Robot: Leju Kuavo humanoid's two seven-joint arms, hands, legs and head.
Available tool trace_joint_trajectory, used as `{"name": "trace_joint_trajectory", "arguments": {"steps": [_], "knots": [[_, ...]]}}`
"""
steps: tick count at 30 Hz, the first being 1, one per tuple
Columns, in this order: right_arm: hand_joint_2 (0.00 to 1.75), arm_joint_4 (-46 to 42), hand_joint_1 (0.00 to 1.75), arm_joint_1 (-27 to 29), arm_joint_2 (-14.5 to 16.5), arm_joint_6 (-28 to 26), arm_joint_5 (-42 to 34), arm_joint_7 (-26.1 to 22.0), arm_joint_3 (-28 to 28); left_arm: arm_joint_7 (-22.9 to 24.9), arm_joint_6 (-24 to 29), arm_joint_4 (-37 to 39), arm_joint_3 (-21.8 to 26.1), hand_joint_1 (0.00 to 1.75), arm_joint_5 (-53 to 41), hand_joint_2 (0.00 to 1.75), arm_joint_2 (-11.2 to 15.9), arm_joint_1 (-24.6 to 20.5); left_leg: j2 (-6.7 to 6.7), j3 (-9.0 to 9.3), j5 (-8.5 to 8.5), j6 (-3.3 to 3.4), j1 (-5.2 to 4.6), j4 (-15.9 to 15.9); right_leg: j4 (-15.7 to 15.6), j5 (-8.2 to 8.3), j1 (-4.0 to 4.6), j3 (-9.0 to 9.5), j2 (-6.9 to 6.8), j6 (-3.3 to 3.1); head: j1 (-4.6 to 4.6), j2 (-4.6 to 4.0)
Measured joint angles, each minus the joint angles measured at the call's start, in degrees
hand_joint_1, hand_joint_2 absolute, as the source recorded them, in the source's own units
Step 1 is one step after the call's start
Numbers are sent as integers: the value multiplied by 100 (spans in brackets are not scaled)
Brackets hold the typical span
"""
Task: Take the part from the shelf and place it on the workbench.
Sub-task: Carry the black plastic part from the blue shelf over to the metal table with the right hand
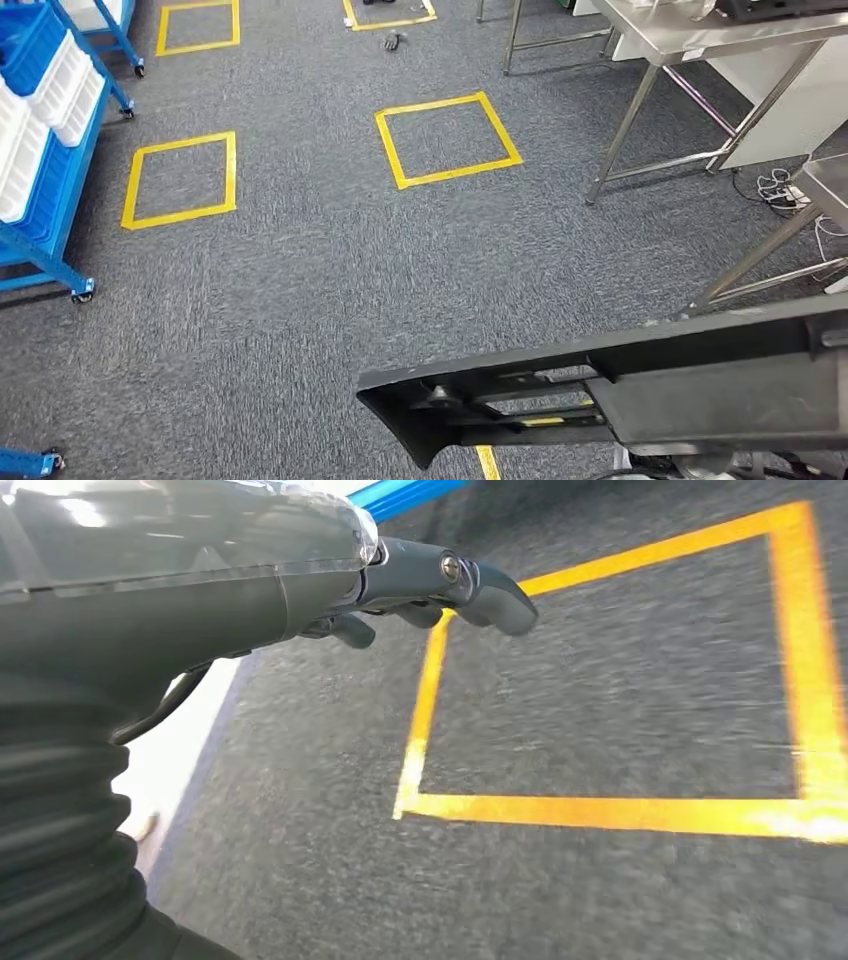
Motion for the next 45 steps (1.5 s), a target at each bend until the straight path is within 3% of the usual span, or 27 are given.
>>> {"name": "trace_joint_trajectory", "arguments": {"steps": [2,4,5,6,8,10,12,13,15,17,19,20,21,23,24,26,28,30,33,34,35,36,37,39,41,43,45], "knots": [[175,3,175,4,2,14,-10,-1,-8,2,1,1,1,0,1,175,1,18,-211,-351,-371,-39,19,752,-5,7,-9,5,95,-27,-9,0],[175,9,175,8,2,22,-12,1,-17,7,1,1,2,0,4,175,3,41,-245,-641,-513,-64,25,1311,3,5,-9,8,223,-31,-10,0],[175,11,175,9,2,26,-12,1,-20,10,1,1,2,0,4,175,3,49,-248,-646,-409,-69,32,1278,12,3,-12,12,293,-27,-10,0],[175,13,175,9,2,27,-11,2,-21,11,1,1,2,0,4,175,2,50,-264,-541,-210,-70,42,1013,27,-4,-17,17,360,-17,-10,0],[175,13,175,9,3,27,-9,2,-23,17,0,1,2,0,3,175,4,47,-421,-195,178,-68,68,209,86,-33,-22,5,484,25,-11,0],[175,12,175,10,2,27,-1,2,-27,22,-1,1,2,0,3,175,5,39,-563,-11,294,-29,75,-217,136,-47,-21,-41,587,89,-14,0],[175,11,175,11,2,26,18,3,-28,25,0,1,2,0,2,175,5,21,-525,2,294,50,56,-257,127,-26,-33,-78,670,157,-18,0],[175,11,175,12,1,22,27,3,-29,27,0,1,2,0,1,175,4,12,-472,9,313,96,52,-281,138,-35,-42,-84,638,186,-17,0],[175,9,175,11,0,12,41,3,-30,27,1,1,2,0,-2,175,3,11,-368,24,348,183,57,-336,399,-217,-41,-201,400,238,-7,0],[175,8,175,12,-1,8,50,3,-31,24,1,1,2,0,-4,175,2,28,-262,18,353,224,44,-351,1082,-587,-46,-527,156,274,3,0],[175,10,175,14,-1,8,53,3,-31,23,1,1,2,0,-4,175,4,47,-142,8,347,232,28,-349,1682,-794,-58,-823,106,292,3,0],[175,11,175,14,-1,7,54,3,-31,21,1,1,2,0,-4,175,6,49,-83,10,344,232,22,-348,1702,-738,-59,-831,94,289,3,0],[175,11,175,14,-1,7,55,3,-31,17,1,1,2,0,-6,175,7,46,-27,18,338,231,17,-348,1479,-581,-56,-710,72,276,3,0],[175,7,175,14,-1,3,58,2,-31,6,-1,1,2,0,-14,175,6,37,67,51,318,214,2,-347,652,-225,-14,-265,-111,208,3,0],[175,4,175,13,-1,-1,60,2,-30,-1,-3,1,2,0,-22,175,5,34,106,64,306,194,-7,-346,317,-125,17,-92,-213,169,2,0],[175,0,175,15,-1,-8,60,2,-31,-9,-7,1,2,0,-42,175,5,33,192,85,285,139,-17,-346,63,-101,75,16,-304,113,0,0],[175,-7,175,19,1,-10,60,2,-32,-11,-8,1,2,0,-53,175,5,23,274,108,260,77,-14,-348,34,-70,58,15,-177,76,-1,0],[175,-21,175,24,6,-10,57,1,-32,-10,-10,1,2,0,-56,175,5,12,127,45,103,23,-2,-144,-18,-29,11,45,-66,22,-9,0],[175,-30,175,34,10,-13,47,1,-31,4,-29,1,2,0,-54,175,20,35,-201,-443,-419,-29,19,909,-32,-8,-7,51,105,-19,-26,0],[175,-30,175,44,10,-18,44,2,-31,11,-40,1,3,0,-50,175,25,48,-230,-599,-498,-39,22,1208,-26,-8,-6,48,175,-22,-26,0],[175,-29,175,55,10,-25,40,2,-31,17,-51,1,3,0,-48,175,27,59,-241,-672,-466,-44,25,1317,-17,-10,-6,48,247,-20,-27,0],[175,-28,175,65,11,-35,37,2,-31,20,-60,1,4,0,-46,175,28,65,-248,-631,-319,-44,31,1184,-6,-14,-7,50,318,-16,-27,0],[175,-28,175,72,11,-43,32,3,-31,21,-67,1,4,0,-48,175,28,66,-278,-491,-96,-40,40,840,10,-22,-11,54,384,-5,-27,0],[175,-29,175,74,13,-44,8,3,-34,19,-73,1,4,0,-55,175,29,64,-501,-170,234,-21,68,76,68,-49,-12,26,505,37,-27,0],[175,-37,175,77,11,-23,-27,2,-48,8,-74,2,5,0,-64,175,28,55,-650,-43,304,17,72,-248,106,-57,-16,-31,604,99,-25,0],[175,-49,175,85,10,2,-54,2,-81,-8,-70,2,6,0,-68,175,23,38,-562,-34,325,85,59,-283,93,-41,-32,-59,683,171,-25,0],[175,-64,175,92,8,14,-66,1,-110,-19,-63,2,8,0,-68,175,10,26,-453,-5,359,164,65,-344,228,-140,-31,-121,519,235,-19,0]]}}
